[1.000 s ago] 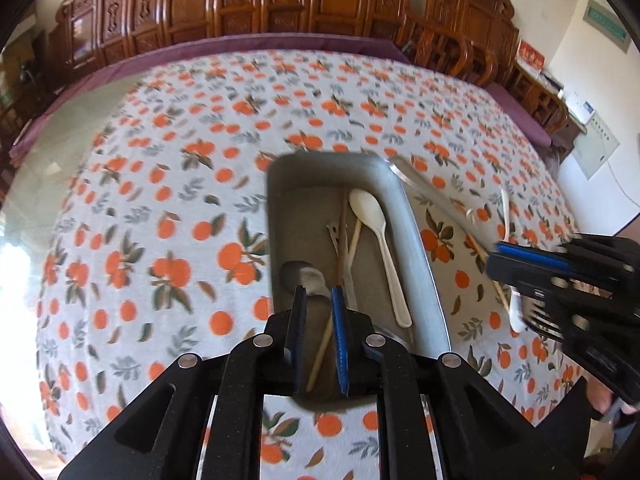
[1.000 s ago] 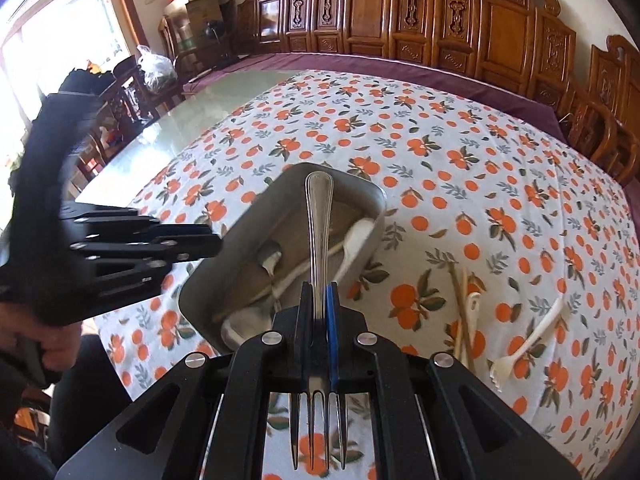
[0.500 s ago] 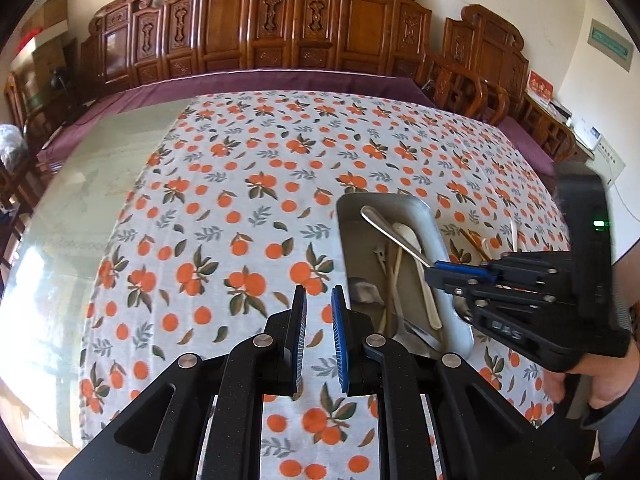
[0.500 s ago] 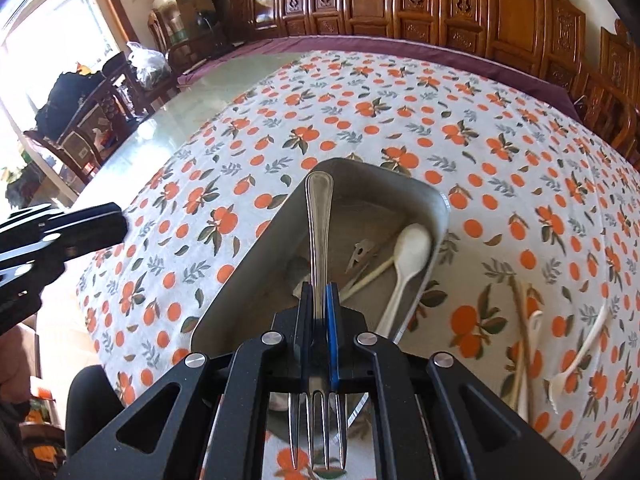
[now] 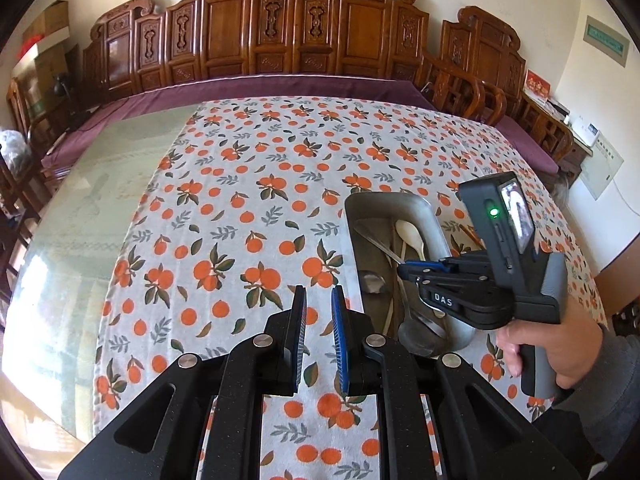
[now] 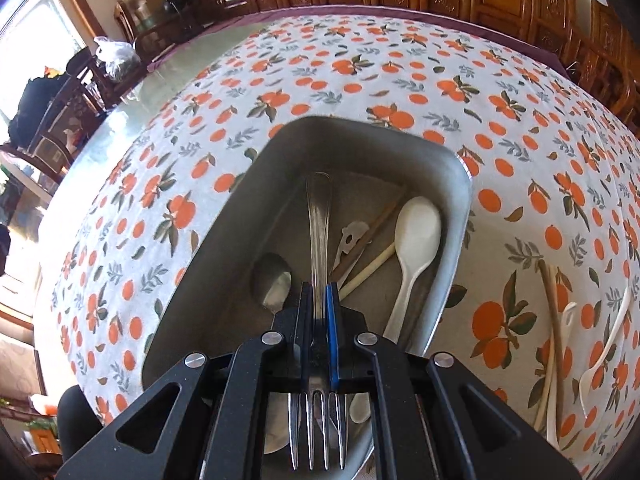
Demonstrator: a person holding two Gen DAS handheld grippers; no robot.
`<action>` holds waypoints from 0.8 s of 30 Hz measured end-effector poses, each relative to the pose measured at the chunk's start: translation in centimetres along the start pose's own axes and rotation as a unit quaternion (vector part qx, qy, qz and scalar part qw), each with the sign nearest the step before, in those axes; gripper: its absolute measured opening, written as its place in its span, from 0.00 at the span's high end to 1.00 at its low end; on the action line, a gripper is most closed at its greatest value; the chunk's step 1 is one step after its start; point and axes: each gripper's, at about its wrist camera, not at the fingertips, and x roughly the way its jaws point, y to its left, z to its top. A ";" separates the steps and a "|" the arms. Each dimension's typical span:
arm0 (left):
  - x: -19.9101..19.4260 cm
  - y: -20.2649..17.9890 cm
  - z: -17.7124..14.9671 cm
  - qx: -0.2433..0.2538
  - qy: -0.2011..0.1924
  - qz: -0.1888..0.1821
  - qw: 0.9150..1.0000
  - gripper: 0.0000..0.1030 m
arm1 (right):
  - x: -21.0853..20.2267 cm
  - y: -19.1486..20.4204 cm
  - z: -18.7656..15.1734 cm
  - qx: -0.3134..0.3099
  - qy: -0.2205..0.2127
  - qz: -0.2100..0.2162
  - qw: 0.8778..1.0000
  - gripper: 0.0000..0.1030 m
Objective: Organize utensils
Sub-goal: 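Carry the metal fork over the tray and open the right tool, then return the right tool to the pile and grasp a wooden chopstick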
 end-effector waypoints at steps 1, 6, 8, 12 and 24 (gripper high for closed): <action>0.0 0.0 -0.1 0.000 0.000 0.000 1.000 0.89 | 0.2 0.0 -0.1 -0.001 0.003 -0.001 1.000 0.92; -0.1 -0.3 0.0 0.002 0.001 0.003 1.000 0.89 | 0.4 0.4 -0.4 -0.017 0.004 -0.007 1.000 0.92; -0.2 -0.6 0.0 0.004 0.001 0.004 1.000 0.89 | 0.3 0.5 -0.3 -0.020 0.003 -0.005 1.000 0.91; -0.2 -1.3 0.1 0.009 0.001 0.003 1.000 0.89 | -1.1 0.5 -0.4 -0.029 -0.019 0.005 0.999 0.91; 0.8 -6.0 0.4 0.032 0.001 -0.017 0.999 0.66 | -10.5 -2.7 -3.3 -0.038 -0.099 0.027 0.994 0.91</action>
